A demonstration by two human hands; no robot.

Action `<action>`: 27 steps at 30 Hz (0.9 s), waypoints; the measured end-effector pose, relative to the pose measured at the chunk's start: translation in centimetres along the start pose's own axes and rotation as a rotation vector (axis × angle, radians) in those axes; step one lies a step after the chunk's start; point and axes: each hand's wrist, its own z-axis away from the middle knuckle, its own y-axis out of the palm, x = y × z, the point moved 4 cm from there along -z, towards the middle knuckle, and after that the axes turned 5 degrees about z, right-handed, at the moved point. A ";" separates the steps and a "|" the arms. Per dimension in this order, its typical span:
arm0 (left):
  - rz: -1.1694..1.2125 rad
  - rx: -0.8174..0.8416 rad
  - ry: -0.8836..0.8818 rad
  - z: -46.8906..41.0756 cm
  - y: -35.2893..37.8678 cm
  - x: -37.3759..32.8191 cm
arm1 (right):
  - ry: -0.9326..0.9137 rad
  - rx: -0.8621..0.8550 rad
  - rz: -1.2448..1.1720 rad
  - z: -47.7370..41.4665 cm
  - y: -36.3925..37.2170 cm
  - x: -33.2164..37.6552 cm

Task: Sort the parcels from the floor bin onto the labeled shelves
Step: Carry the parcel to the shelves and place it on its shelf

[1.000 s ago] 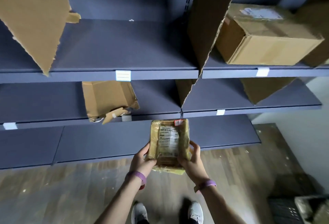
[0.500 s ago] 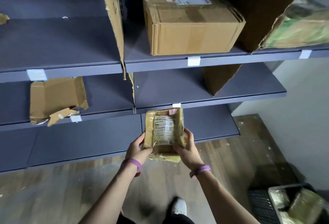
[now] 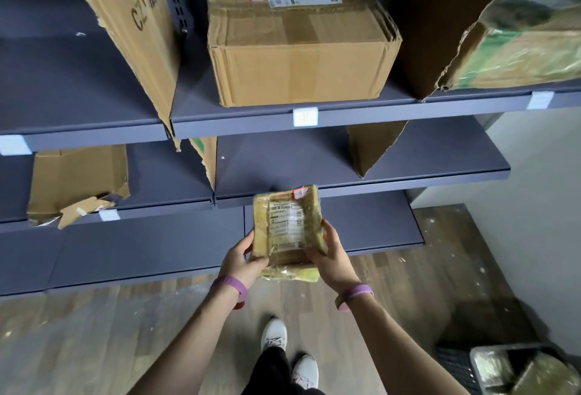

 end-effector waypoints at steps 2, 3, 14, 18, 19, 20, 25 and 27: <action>-0.005 -0.019 0.035 -1.6 -0.2 -1.5 | -0.028 -0.012 0.049 -2.0 -0.5 1.2; -0.007 -0.029 0.047 -2.5 -0.3 -2.3 | -0.038 -0.017 0.070 -2.9 -0.8 1.9; -0.080 0.089 0.066 -12.2 0.6 -7.5 | -0.096 0.015 0.165 -12.3 -3.3 7.5; -0.129 0.116 0.063 -15.2 1.9 -7.7 | -0.181 0.058 0.222 -15.0 -3.9 7.6; -0.137 0.109 0.053 -15.7 2.1 -7.6 | -0.196 0.065 0.255 -15.7 -4.0 7.6; -0.144 0.097 0.038 -16.1 2.2 -7.5 | -0.205 0.072 0.292 -16.5 -4.1 7.5; -0.227 -0.015 0.059 -18.0 1.9 -7.6 | -0.238 -0.013 0.386 -18.5 -4.1 7.5; -0.268 -0.052 0.070 -18.2 2.2 -8.2 | -0.255 -0.033 0.384 -18.6 -4.3 7.4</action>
